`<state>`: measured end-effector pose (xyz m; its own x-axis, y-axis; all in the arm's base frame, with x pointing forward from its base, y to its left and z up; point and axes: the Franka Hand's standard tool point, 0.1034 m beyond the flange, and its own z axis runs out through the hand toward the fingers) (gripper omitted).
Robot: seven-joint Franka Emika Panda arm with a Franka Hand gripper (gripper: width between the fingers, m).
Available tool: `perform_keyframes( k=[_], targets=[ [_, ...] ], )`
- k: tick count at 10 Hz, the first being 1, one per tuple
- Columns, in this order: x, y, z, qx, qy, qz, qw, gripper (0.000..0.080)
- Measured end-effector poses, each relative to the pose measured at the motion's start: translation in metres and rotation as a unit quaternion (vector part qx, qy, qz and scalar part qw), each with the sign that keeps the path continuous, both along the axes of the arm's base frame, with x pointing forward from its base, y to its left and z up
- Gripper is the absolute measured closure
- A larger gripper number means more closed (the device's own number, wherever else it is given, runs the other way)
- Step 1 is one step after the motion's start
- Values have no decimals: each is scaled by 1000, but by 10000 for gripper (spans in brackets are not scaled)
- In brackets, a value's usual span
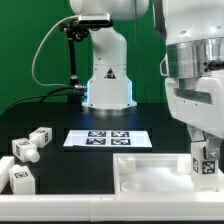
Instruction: Assemble one leg
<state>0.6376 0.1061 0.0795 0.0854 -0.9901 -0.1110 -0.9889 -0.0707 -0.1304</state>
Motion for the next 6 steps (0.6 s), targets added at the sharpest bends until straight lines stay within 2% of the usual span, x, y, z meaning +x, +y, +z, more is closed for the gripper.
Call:
perform_keyframes(
  k=[1,2,3,4,5,6],
  targets=[
    [0,1,-1,-1,0,3,1000,509],
    [0,1,-1,-3,-2,20,1000,434],
    [0,1,-1,-3,-2,22,1000,297],
    [0,-2,-1,-14,-15,129,991,297],
    [0,-5,-4,-20,-30,235,971,178],
    [-1,-5,-7,-17,-46,277,959,158]
  ],
)
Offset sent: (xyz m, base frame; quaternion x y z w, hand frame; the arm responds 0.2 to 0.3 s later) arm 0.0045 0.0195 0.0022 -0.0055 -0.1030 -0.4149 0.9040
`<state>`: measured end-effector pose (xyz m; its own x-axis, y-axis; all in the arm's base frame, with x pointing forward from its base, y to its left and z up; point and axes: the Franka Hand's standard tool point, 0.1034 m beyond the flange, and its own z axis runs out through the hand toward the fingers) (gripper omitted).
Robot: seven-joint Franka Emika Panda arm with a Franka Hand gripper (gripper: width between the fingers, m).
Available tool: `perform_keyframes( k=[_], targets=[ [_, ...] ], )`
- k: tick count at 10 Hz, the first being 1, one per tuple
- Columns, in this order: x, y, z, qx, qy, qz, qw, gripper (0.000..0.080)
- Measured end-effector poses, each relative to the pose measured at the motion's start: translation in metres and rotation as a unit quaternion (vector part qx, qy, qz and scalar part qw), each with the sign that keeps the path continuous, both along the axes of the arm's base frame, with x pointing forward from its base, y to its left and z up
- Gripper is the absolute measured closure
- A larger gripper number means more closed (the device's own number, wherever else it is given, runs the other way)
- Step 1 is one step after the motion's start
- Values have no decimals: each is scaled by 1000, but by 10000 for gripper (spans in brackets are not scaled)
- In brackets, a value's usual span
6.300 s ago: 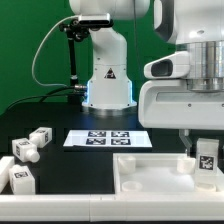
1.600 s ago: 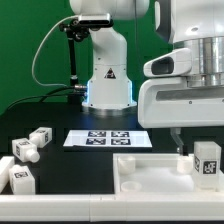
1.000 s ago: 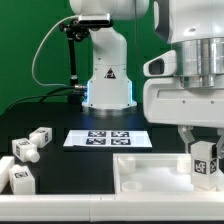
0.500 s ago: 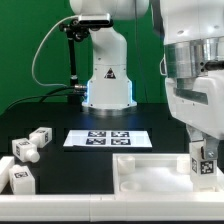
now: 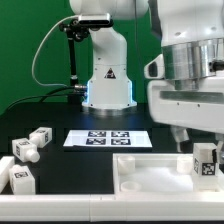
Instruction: Assemble one leg
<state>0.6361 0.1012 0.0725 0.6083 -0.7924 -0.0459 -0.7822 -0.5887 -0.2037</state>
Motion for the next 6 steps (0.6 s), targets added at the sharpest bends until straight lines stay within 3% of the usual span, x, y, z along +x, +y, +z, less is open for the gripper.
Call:
perform_keyframes(
  k=[3,4,5,6],
  targets=[
    [-1,-1,-1,-13,-14,94,995,152],
    [-1,1,0,-29,-17,174,984,151],
    [4,6,4,-56,-25,296,953,151],
    [5,8,4,-59,-33,335,940,151]
  ],
)
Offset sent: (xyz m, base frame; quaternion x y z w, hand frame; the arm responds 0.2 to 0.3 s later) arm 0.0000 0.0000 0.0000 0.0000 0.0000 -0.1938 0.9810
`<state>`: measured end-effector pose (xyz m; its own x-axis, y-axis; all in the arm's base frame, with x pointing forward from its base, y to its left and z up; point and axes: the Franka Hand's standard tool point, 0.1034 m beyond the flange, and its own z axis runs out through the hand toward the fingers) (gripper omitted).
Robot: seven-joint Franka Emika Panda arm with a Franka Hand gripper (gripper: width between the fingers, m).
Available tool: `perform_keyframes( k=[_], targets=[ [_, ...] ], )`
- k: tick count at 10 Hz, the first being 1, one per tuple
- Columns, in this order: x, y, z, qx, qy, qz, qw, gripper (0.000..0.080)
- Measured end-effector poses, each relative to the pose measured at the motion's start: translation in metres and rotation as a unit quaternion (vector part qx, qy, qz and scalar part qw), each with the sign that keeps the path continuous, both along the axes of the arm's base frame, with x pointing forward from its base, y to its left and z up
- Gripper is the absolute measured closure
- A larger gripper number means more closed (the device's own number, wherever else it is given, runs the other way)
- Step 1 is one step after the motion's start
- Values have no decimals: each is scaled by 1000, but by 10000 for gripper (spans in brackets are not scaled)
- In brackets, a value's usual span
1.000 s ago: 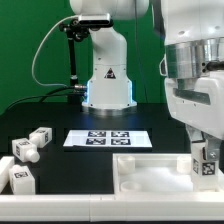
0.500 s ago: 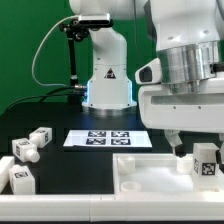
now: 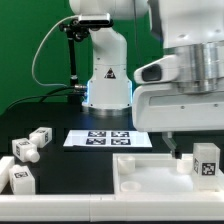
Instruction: Assemble one leg
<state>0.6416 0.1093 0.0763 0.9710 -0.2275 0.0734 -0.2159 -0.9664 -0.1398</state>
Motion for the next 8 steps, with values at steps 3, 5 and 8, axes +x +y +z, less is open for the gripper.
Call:
perform_keyframes(
  k=[3,5,8],
  targets=[
    [-1,-1,-1,5,5,-37,999,179],
    [-1,-3,-1,12,13,-102,995,512],
    [-5,-1,-2,25,51,-312,948,510]
  ],
)
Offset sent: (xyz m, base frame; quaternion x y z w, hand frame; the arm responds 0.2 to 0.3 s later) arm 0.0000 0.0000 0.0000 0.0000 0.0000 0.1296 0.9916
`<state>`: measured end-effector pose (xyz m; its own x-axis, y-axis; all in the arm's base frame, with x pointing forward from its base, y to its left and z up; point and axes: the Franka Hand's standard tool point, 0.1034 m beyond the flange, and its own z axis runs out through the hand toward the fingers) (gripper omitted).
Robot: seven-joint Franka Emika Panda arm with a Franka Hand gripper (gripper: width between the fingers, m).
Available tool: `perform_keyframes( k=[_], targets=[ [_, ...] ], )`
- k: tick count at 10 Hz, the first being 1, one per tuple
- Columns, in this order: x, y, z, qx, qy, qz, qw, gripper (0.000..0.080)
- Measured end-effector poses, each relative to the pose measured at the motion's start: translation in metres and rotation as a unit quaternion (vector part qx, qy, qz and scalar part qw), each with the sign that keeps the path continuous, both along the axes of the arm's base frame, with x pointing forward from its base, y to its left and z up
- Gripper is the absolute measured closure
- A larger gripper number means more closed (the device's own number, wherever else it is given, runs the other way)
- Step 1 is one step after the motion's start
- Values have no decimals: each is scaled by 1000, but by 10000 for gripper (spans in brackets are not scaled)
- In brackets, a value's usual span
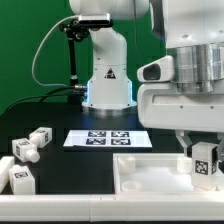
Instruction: Assemble one leg
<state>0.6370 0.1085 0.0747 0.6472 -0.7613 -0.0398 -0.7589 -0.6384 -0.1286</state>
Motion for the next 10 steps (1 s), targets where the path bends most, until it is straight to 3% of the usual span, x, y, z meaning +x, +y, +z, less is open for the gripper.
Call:
perform_keyframes(
  k=[1,3,5,7,8,9,10],
  targets=[
    [-1,3,0,4,12,-114,993,510],
    [3,1,-1,25,30,-310,950,511],
    [2,1,-1,31,37,-360,932,511],
    [2,1,-1,28,33,-328,944,511],
    [1,1,-4,21,22,-253,967,330],
    [1,0,-6,11,-5,-154,988,213],
    [-2,3,-9,3,-13,-52,999,213]
  ],
)
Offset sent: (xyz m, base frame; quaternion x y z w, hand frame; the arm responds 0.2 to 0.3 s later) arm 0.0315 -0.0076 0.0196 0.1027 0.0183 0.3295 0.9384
